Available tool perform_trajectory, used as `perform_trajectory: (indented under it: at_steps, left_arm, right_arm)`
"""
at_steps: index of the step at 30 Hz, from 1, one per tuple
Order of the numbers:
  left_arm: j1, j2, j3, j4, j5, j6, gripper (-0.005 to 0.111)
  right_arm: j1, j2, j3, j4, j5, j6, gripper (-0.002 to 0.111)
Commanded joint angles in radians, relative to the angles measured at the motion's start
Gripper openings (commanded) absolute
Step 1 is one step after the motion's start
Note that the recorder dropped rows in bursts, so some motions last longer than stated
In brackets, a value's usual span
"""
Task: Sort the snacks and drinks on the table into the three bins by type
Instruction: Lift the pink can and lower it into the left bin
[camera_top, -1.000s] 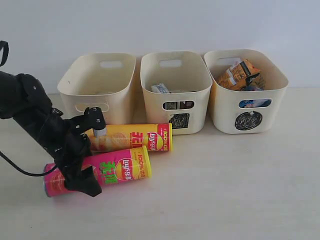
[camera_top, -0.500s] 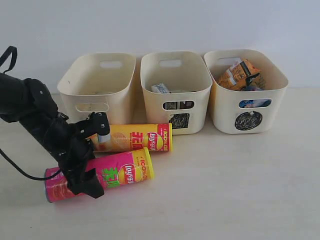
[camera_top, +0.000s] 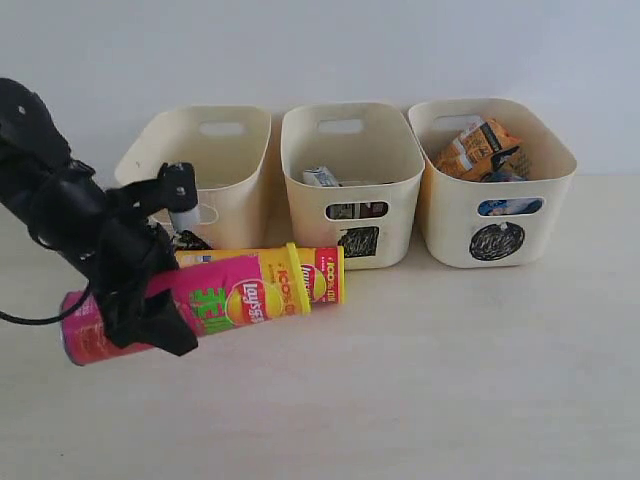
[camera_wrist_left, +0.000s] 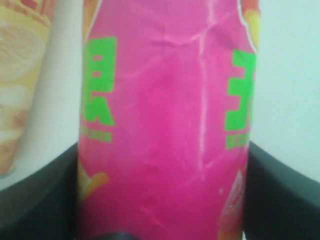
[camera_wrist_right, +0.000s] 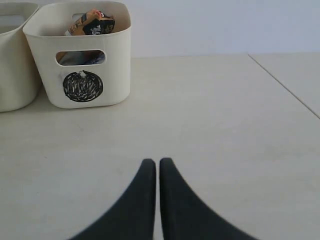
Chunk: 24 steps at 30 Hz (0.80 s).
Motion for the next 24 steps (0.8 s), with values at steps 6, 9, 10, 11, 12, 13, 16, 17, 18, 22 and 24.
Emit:
perform_trajectory:
  at_steps: [6,9,10,11,12,13,16,17,18,22,24]
  left_arm:
    - [-0.009,-0.170,-0.102,-0.023,-0.134,-0.373,0.004]
    - [-0.009,-0.168,-0.145,-0.019,-0.265,-0.490,0.004]
    - [-0.009,-0.163,-0.154,-0.019,-0.317,-0.523,0.004]
    - [-0.009,-0.158,-0.160,-0.019,-0.356,-0.546,0.004]
    - [-0.009,-0.151,-0.172,-0.019,-0.398,-0.561,0.004]
    - [-0.009,-0.140,-0.184,-0.019,-0.437,-0.578,0.004]
    - [-0.009,-0.100,-0.223,-0.019,-0.534,-0.615,0.004]
    - [-0.009,-0.083,-0.236,-0.019,-0.558,-0.617,0.004]
    - [-0.009,-0.065,-0.249,-0.019,-0.595,-0.617,0.004]
    - [-0.009,0.011,-0.299,-0.019,-0.689,-0.617,0.004]
    - [-0.009,0.053,-0.319,-0.019,-0.740,-0.617,0.004]
  right_arm:
    - [-0.003,-0.005,0.004,-0.002,-0.012,0.001,0.000]
    - [-0.003,-0.005,0.004,-0.002,-0.012,0.001,0.000]
    - [-0.003,-0.005,0.004,-0.002,-0.012,0.001,0.000]
    - [-0.003,-0.005,0.004,-0.002,-0.012,0.001,0.000]
    - [-0.003,-0.005,0.004,-0.002,-0.012,0.001,0.000]
    - [-0.003,-0.005,0.004,-0.002,-0.012,0.001,0.000]
    - [-0.003,-0.005,0.004,-0.002,-0.012,0.001,0.000]
    - [-0.003,-0.005,0.004,-0.002,-0.012,0.001,0.000]
    - [-0.003,-0.005,0.004,-0.002,-0.012,0.001,0.000]
    - [-0.003,-0.005,0.004,-0.002,-0.012,0.001,0.000]
    - [-0.003,-0.005,0.004,-0.002,-0.003,0.001,0.000]
